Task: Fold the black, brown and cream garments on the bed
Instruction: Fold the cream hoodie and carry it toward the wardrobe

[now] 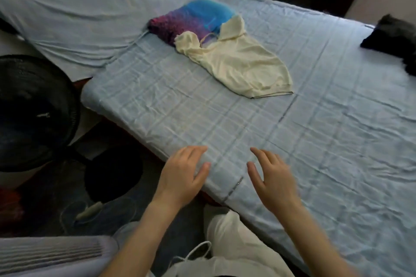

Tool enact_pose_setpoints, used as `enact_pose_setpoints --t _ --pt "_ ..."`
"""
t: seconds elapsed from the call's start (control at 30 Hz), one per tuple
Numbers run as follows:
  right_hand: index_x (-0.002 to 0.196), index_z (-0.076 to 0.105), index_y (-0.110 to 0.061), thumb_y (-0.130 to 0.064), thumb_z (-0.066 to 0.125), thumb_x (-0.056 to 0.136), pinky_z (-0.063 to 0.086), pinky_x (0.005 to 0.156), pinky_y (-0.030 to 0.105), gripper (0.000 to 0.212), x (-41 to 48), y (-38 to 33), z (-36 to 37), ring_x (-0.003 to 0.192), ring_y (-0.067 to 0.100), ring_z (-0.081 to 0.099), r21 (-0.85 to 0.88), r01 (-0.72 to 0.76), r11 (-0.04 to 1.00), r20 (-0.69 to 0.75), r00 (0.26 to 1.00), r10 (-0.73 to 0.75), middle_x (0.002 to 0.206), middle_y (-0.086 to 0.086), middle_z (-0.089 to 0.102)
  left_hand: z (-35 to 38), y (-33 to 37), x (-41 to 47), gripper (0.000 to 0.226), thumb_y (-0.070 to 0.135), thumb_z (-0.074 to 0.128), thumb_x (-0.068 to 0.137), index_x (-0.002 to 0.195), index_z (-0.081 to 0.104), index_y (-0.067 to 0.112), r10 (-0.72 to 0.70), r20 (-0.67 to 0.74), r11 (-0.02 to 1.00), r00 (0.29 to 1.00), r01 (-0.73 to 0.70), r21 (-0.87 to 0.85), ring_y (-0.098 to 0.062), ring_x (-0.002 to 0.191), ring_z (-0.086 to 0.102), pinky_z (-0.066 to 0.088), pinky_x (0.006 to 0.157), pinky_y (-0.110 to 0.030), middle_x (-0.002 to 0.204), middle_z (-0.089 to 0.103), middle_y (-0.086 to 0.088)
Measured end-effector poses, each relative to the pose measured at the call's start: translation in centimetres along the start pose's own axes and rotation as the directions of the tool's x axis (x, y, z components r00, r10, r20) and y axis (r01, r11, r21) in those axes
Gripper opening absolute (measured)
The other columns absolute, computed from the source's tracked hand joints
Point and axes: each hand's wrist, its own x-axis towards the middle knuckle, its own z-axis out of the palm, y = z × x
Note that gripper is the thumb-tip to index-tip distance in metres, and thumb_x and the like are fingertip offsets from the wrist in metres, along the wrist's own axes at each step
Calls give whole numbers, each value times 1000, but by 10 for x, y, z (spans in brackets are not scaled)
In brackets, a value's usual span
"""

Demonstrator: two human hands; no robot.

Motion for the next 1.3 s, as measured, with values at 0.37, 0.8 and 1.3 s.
enact_pose_setpoints --t 0.37,0.8,1.3 --pt "132 60 -9 -44 36 98 49 93 42 55 188 -5 30 113 27 60 31 -85 996 -28 996 86 122 8 66 -9 -83 201 52 40 39 94 126 63 6 86 115 996 990 -89 21 -27 109 62 50 92 -42 121 66 -8" --pt "131 61 -7 -36 48 95 45 95 46 48 325 -46 100 116 34 57 -118 -303 946 -43 953 300 127 14 63 22 -212 357 52 39 40 92 128 62 9 337 377 937 863 -346 -46 -32 118 58 45 101 -44 128 62 -11" --pt "138 55 -10 -23 72 87 44 100 53 56 517 35 213 128 41 50 -31 -424 905 -245 881 404 143 22 49 138 -308 586 60 42 52 88 141 50 13 452 368 888 812 -449 -101 -29 131 47 39 107 -43 143 50 -10"
